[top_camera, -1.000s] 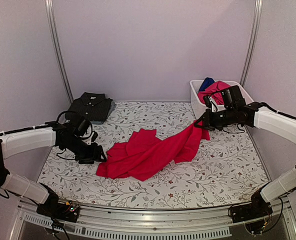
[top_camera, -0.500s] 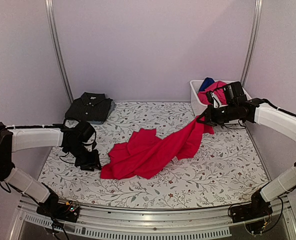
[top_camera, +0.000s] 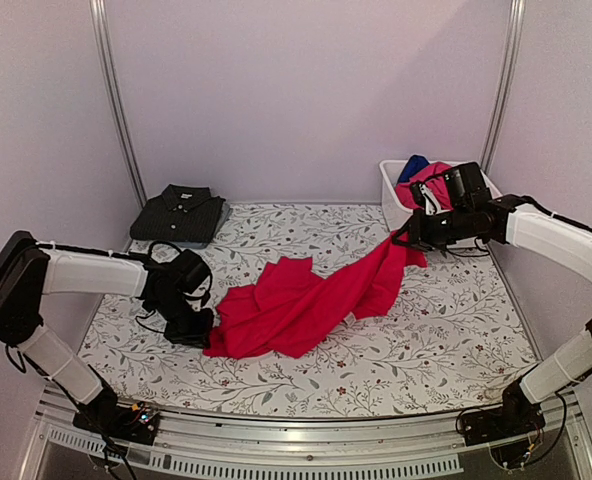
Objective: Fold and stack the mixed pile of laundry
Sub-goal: Flatten out the crumpled T-shirt at the center of the board.
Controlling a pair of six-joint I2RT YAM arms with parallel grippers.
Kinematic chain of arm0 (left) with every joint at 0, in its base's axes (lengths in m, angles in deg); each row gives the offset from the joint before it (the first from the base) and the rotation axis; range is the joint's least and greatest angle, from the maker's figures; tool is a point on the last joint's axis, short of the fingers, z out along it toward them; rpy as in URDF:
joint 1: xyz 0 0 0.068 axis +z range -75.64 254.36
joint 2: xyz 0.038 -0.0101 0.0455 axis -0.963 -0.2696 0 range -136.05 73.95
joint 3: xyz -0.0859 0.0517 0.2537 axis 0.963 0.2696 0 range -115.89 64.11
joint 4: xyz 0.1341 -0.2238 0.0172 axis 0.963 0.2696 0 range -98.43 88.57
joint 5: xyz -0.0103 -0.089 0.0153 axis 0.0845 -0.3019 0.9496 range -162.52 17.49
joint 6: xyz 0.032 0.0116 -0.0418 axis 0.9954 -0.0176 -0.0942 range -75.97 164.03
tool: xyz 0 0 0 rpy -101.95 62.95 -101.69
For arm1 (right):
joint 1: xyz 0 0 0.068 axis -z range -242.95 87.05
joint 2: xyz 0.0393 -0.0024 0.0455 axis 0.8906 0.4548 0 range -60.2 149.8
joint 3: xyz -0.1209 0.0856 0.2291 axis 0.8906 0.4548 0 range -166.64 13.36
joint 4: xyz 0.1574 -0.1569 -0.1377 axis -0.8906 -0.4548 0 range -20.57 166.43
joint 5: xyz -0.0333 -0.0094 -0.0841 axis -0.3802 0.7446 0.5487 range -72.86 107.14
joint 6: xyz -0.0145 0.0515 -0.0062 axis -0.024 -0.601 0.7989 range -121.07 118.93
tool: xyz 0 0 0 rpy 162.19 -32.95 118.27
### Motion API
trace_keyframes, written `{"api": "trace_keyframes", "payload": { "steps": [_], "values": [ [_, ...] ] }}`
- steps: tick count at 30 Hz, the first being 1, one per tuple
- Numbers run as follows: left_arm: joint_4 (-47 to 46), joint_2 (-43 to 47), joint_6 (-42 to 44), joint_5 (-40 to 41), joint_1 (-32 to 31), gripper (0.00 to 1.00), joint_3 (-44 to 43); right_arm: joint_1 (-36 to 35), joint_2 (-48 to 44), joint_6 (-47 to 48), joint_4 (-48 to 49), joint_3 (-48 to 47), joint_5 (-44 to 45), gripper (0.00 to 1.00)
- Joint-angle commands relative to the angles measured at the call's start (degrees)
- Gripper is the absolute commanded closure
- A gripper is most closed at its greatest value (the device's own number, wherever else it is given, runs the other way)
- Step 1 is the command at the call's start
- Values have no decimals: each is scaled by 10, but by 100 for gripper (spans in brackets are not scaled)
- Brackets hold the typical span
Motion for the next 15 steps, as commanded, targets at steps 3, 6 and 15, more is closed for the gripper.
{"api": "trace_keyframes", "payload": {
  "steps": [3, 6, 15],
  "values": [
    [-1, 23, 16, 69, 24, 100, -71, 7, 0, 14, 4, -40, 1, 100],
    [42, 62, 42, 145, 60, 100, -155, 22, -7, 16, 4, -71, 3, 100],
    [97, 80, 169, 251, 148, 100, -483, 51, 9, 72, -8, -280, -12, 100]
  ]
}}
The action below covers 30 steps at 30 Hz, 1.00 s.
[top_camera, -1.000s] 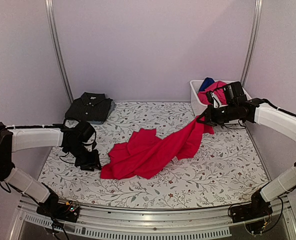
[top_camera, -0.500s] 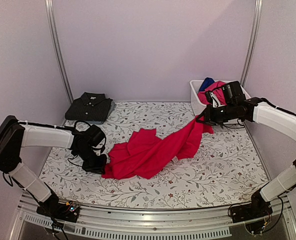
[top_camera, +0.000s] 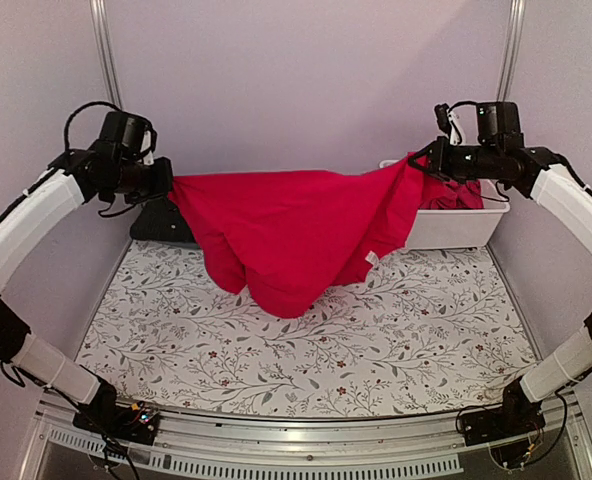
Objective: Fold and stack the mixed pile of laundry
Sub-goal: Flatten out the crumpled T-shirt at the center of the board.
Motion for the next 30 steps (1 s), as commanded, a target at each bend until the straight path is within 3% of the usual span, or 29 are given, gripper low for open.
{"api": "trace_keyframes", "payload": {
  "steps": [1, 6, 13, 17, 26, 30],
  "values": [
    [30, 11, 91, 70, 17, 100, -131, 3, 10, 55, 11, -129, -24, 100],
    [15, 39, 148, 89, 17, 100, -216, 3, 15, 107, -7, -224, -65, 100],
    [-121, 147, 180, 30, 17, 100, -185, 3, -15, 129, -26, -278, -124, 100],
    [-116, 144, 182, -18, 17, 100, -212, 3, -13, 128, -51, -288, -150, 100],
    [-73, 74, 168, 58, 19, 100, -239, 3, 38, 143, -56, -305, -28, 100],
    [-77, 4, 148, 50, 50, 100, -262, 3, 97, 140, -7, -326, 49, 100]
  ]
}}
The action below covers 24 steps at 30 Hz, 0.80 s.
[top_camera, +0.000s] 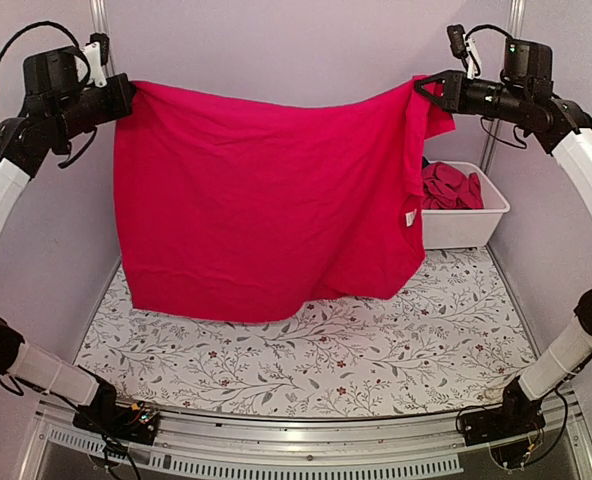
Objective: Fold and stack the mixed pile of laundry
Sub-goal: Flatten out the crumpled T-shirt at the center of the board.
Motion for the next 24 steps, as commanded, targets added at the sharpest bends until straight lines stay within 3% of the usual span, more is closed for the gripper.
{"api": "trace_keyframes", "payload": {
  "steps": [1, 5, 9, 12, 14, 19, 24],
  "values": [
    [-5, -77, -25, -8, 46, 100, -25, 3, 69, 4, 60, -28, 120, 100],
    [-49, -181, -38, -45, 90, 100, -72, 17, 158, -16, 111, -110, 162, 100],
    [-92, -286, -26, -72, 121, 100, -193, 49, 257, -69, 178, -233, 135, 100],
    [-117, -341, -32, -102, 147, 100, -318, 80, 296, -134, 308, -260, 86, 100],
    [-166, -341, -48, -137, 164, 100, -345, 98, 301, -178, 414, -264, 44, 100],
    [-348, -253, -48, -170, 176, 100, -184, 102, 320, -185, 530, -283, 23, 100],
    [-364, -216, -33, -188, 184, 100, -11, 100, 340, -169, 542, -187, -60, 100]
  ]
}}
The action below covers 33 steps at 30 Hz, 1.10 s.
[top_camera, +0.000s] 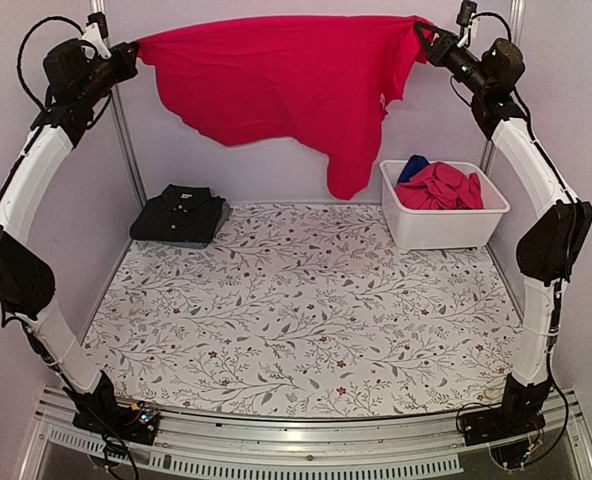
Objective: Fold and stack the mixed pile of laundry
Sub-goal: Flatten out the crumpled T-shirt at the center of the board.
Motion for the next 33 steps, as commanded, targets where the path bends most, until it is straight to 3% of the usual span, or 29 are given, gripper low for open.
{"api": "trace_keyframes", "payload": {
  "steps": [1, 8, 11, 14, 25, 29, 33],
  "values": [
    [-71, 28, 10, -1, 26, 100, 168, 11, 12, -5, 69, 111, -72, 100],
    [-90, 86, 6, -39, 24, 100, 507, -4, -89, 35, 71, 481, -145, 100],
    [-80, 100, -4, -46, 24, 100, 587, -5, -147, 56, 67, 599, -145, 100],
    [-51, 90, -10, -55, 24, 100, 614, -6, -172, 75, 47, 672, -144, 100],
    [80, 124, -13, -84, 24, 100, 605, -26, -201, 128, -80, 660, -139, 100],
    [85, 161, -12, -85, 24, 100, 610, -72, -220, 168, -138, 608, -100, 100],
    [107, 182, -8, -85, 24, 100, 608, -104, -258, 204, -164, 625, -37, 100]
  ]
}}
